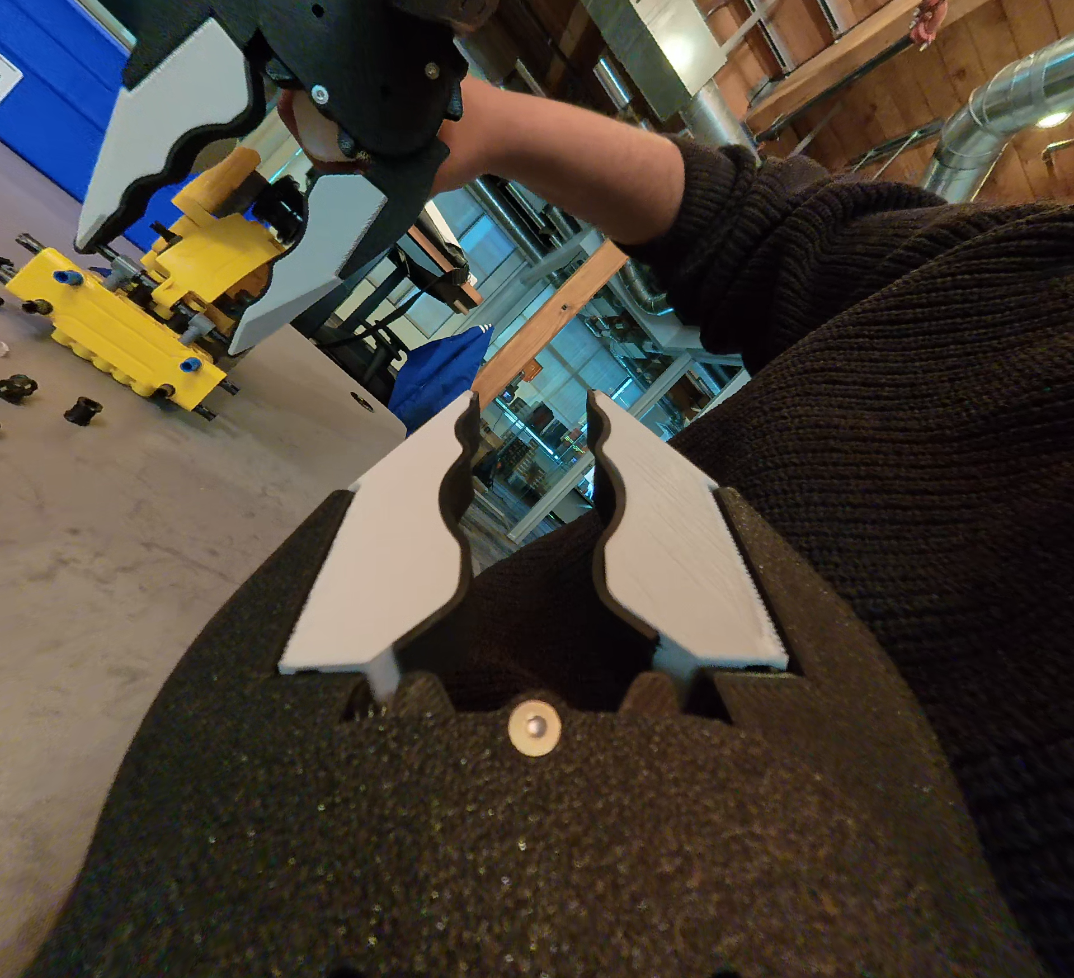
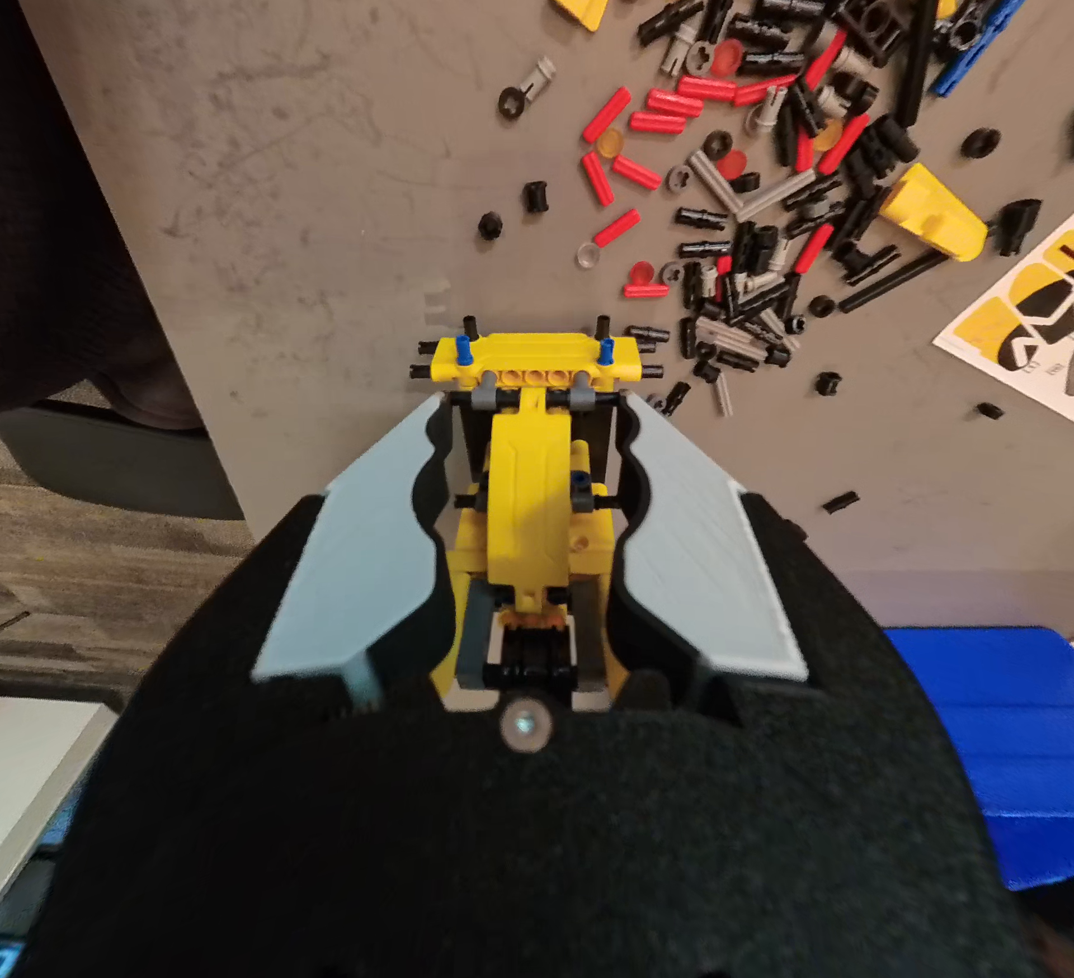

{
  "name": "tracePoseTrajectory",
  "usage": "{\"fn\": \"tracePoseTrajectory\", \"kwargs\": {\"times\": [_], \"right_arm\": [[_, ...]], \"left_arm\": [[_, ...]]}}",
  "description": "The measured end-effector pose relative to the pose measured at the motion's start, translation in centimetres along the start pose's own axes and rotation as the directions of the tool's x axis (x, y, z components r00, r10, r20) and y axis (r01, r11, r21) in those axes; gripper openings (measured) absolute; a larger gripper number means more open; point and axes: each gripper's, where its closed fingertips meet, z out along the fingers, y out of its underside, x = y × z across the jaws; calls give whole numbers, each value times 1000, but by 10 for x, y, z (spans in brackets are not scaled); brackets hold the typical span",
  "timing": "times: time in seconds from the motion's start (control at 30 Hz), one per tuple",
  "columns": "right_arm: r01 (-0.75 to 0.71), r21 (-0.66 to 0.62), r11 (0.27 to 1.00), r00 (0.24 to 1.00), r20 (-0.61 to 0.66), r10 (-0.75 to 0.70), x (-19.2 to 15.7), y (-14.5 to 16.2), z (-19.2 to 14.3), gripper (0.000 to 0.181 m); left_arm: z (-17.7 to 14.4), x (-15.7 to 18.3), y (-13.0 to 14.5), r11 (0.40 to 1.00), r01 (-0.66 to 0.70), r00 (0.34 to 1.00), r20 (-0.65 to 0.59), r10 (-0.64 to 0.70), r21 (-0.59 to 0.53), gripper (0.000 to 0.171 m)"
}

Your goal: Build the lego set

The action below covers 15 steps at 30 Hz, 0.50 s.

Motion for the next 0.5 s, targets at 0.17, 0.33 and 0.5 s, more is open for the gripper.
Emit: {"fn": "tracePoseTrajectory", "kwargs": {"times": [0.17, 0.33, 0.5], "right_arm": [[1, 55, 999, 999, -43, 1, -2, -1, -12, 57], [-56, 357, 932, 998, 14, 54, -34, -46, -49, 57], [-115, 659, 744, 993, 94, 70, -82, -91, -90, 54]], "left_arm": [[-1, 0, -4, 999, -27, 1000, 13, 27, 30, 36], [-7, -1, -19, 982, -129, 989, 86, 117, 142, 36], [-16, 6, -30, 916, -362, 924, 200, 327, 175, 37]]}}
